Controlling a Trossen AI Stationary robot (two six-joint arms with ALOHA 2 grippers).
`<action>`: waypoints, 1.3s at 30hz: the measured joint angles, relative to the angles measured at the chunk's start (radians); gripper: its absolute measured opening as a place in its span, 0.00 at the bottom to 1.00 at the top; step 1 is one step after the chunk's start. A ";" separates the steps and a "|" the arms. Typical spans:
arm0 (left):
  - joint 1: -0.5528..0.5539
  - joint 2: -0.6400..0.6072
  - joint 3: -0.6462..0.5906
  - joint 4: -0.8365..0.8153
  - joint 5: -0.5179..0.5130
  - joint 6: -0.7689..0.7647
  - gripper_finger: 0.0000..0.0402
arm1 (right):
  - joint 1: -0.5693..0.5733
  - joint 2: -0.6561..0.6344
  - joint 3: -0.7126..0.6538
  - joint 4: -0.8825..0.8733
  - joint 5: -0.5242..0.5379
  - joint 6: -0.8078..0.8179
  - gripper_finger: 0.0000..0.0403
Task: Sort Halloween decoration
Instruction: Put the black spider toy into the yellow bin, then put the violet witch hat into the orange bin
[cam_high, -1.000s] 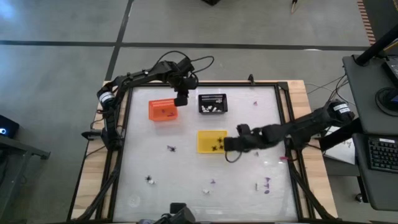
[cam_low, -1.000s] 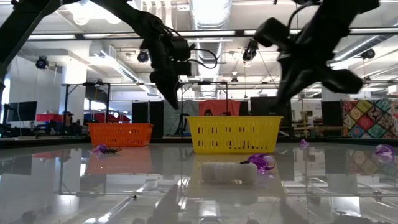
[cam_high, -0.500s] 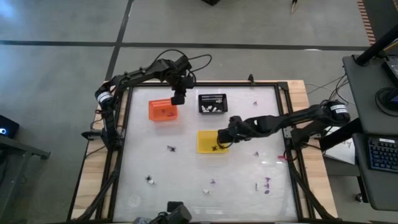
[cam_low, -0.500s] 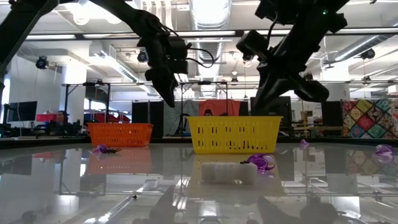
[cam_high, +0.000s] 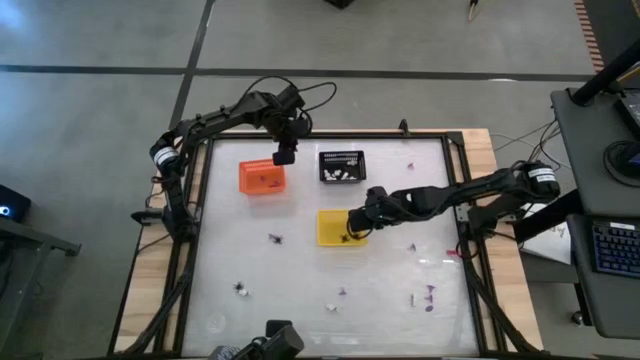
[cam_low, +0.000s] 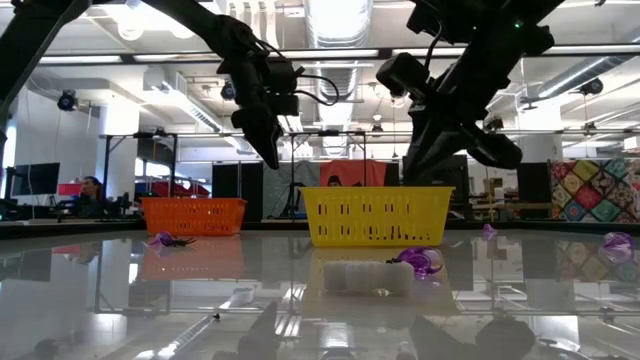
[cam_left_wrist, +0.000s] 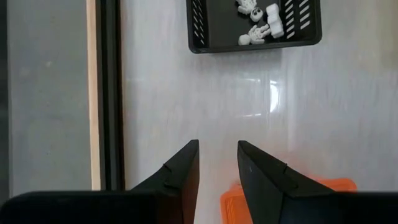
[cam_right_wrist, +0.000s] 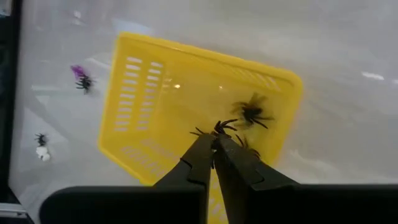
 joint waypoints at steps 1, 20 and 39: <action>0.000 -0.001 0.000 0.000 0.000 0.003 0.23 | 0.000 0.000 0.000 0.010 0.007 -0.007 0.06; -0.033 -0.123 0.000 -0.268 0.091 -0.134 0.23 | -0.006 -0.060 0.000 0.012 0.061 -0.087 0.33; -0.336 -0.243 -0.179 -0.405 0.184 -0.417 0.23 | -0.024 -0.116 0.000 -0.179 -0.010 -0.219 0.33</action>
